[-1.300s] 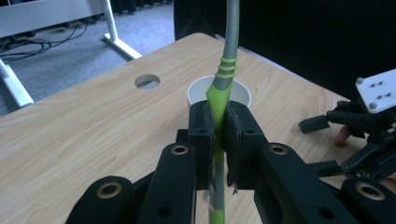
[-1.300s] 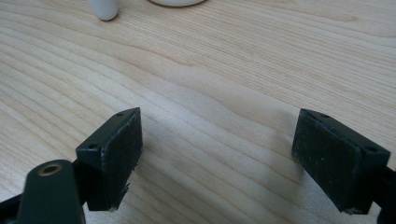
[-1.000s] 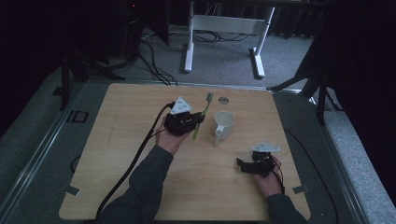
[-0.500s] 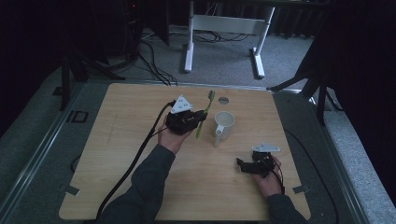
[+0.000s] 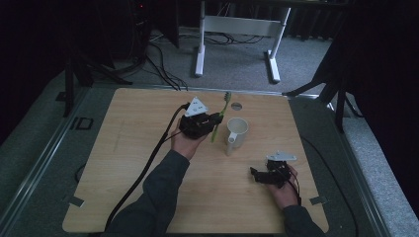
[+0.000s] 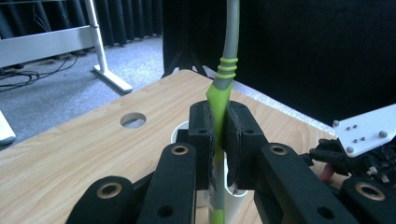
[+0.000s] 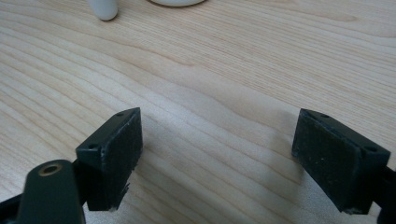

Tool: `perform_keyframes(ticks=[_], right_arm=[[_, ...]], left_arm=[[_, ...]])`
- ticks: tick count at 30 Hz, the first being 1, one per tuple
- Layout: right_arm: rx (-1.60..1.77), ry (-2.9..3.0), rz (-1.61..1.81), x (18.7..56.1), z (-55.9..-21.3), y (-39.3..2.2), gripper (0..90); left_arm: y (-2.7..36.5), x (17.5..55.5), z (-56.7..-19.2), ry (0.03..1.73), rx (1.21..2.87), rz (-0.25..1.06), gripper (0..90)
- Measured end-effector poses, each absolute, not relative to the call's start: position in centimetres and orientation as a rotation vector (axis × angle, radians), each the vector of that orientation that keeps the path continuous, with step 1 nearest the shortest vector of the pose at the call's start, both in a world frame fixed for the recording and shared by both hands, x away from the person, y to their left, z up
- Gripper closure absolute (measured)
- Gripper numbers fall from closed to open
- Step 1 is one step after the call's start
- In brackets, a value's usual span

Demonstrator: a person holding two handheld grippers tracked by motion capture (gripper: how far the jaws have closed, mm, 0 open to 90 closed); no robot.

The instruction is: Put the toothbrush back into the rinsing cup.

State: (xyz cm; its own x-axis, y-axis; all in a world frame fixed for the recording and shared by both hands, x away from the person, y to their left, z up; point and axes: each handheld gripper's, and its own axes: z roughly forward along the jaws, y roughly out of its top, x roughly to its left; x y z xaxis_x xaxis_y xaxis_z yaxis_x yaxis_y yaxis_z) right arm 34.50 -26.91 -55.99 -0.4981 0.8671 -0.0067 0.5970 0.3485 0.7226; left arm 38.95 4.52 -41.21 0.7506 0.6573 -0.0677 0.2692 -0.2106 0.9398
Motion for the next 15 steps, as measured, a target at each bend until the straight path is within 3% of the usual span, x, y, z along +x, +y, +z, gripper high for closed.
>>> perform_keyframes(ticks=[15], right_arm=[[1.285, 2.227, 0.947, 34.50, -55.99, -26.91, 15.9]], left_arm=[[4.13, 38.80, -41.32, 0.682, 1.753, 0.438, 81.8]])
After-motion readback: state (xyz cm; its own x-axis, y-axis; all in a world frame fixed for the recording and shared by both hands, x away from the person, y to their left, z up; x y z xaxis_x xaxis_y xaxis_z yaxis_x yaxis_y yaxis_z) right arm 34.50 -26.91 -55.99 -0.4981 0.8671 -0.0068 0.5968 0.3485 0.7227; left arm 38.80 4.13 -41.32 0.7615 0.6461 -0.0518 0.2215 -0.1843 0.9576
